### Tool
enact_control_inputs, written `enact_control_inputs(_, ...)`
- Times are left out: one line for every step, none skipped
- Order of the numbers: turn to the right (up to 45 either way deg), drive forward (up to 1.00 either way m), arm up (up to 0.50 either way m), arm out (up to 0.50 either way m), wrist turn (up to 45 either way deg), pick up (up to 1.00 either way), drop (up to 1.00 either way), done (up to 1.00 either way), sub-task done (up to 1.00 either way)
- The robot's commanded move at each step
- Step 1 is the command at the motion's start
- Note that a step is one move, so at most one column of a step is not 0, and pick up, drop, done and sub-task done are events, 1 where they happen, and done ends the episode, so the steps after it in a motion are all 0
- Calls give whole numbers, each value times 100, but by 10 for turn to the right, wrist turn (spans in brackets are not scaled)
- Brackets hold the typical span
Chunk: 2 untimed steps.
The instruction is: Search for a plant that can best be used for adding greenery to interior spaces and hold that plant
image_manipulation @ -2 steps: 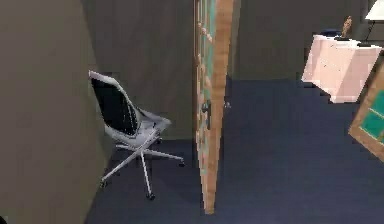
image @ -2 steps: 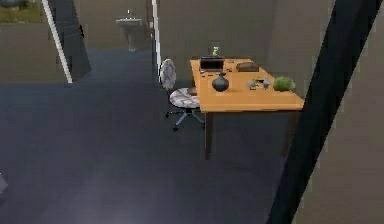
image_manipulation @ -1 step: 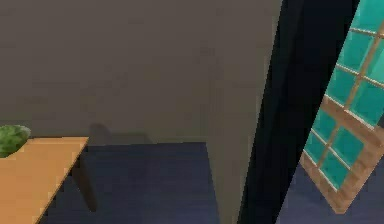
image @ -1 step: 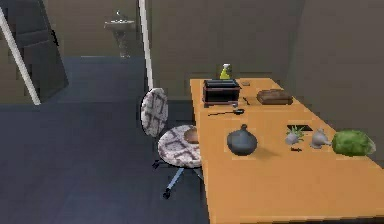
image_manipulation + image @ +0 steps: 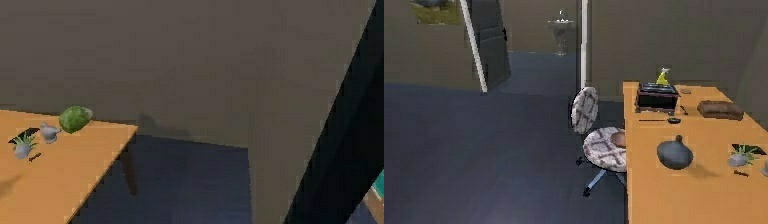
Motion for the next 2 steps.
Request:
enact_control_inputs(0,20,0,0,0,0,0,0,0)
enact_control_inputs(-330,0,0,0,0,0,0,0,0)
